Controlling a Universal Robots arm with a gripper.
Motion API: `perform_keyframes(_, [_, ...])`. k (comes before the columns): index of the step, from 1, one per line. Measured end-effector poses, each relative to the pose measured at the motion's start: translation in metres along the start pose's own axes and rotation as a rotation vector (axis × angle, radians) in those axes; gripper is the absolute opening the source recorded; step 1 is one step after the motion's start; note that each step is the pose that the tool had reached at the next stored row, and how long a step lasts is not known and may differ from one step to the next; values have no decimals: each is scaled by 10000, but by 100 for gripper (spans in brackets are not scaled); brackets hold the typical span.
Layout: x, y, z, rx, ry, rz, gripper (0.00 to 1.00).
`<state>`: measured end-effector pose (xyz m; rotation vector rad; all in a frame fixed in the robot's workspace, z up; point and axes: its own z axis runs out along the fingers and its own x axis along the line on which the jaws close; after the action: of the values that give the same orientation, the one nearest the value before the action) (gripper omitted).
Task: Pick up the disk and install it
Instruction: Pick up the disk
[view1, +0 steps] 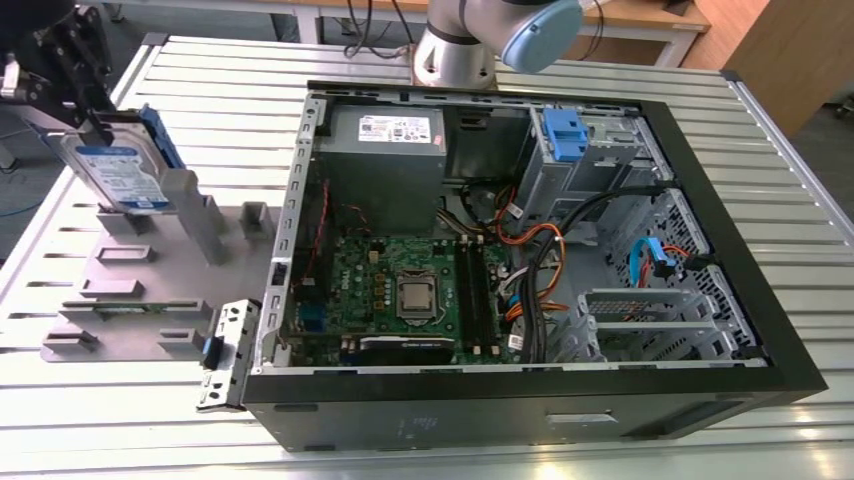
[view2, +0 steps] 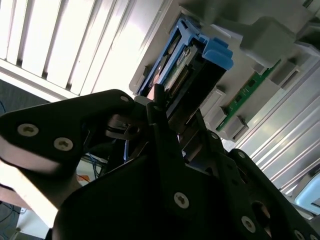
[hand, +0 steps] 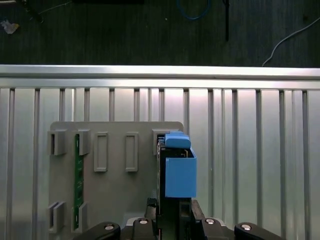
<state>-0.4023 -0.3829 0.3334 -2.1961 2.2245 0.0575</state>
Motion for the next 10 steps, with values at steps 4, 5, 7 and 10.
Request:
perform_keyframes(4, [-4, 2, -118, 1, -1, 0, 35])
perform_keyframes(5, [-6, 2, -151, 1, 0, 0, 35])
perform_keyframes(7, [-8, 3, -214, 2, -1, 0, 35])
perform_keyframes(10, [-12, 5, -317, 1, -1, 0, 35])
